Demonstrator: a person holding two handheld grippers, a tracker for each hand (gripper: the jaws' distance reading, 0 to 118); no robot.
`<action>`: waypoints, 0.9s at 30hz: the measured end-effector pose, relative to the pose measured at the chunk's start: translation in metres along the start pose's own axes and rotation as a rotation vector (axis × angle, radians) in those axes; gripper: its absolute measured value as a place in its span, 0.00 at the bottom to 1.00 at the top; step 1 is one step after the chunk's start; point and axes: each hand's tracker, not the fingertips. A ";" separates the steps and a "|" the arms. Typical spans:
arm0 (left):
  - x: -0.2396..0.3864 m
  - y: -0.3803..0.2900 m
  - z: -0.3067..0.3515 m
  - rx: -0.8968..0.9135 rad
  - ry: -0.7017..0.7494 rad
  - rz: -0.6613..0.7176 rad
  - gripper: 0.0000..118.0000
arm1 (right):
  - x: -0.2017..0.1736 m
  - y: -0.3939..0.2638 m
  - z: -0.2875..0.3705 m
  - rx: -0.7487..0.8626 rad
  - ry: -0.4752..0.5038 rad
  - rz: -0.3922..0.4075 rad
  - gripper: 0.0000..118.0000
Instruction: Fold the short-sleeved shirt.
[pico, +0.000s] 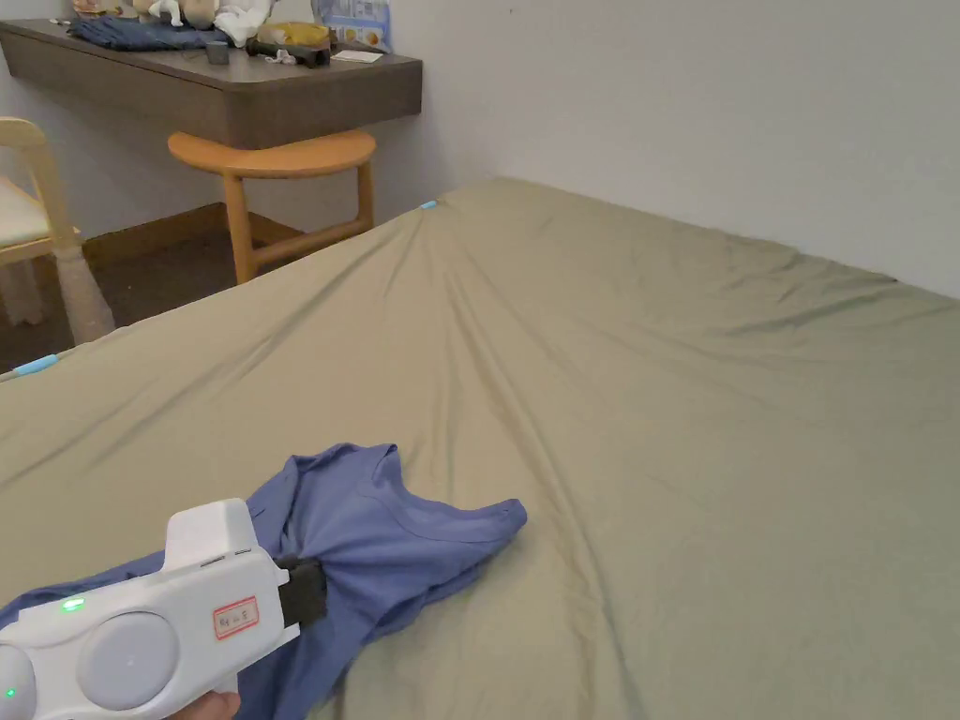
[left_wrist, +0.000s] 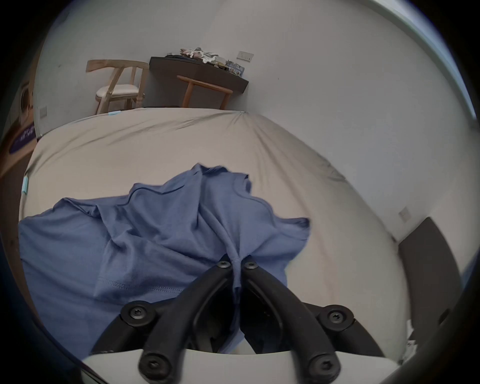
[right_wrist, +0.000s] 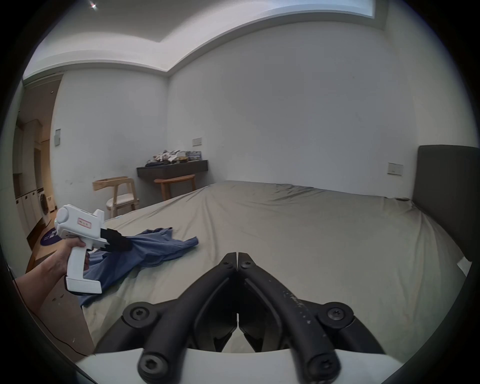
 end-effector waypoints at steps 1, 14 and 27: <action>0.010 0.002 0.005 0.004 -0.019 -0.005 0.01 | 0.005 -0.001 0.008 0.003 -0.024 -0.012 0.00; 0.230 -0.080 0.033 -0.138 -0.670 -0.186 0.01 | 0.080 -0.010 0.139 0.085 -0.364 -0.106 0.00; 0.427 -0.325 0.127 -0.491 -1.106 -0.686 0.01 | 0.136 -0.045 0.284 0.081 -0.733 -0.140 0.00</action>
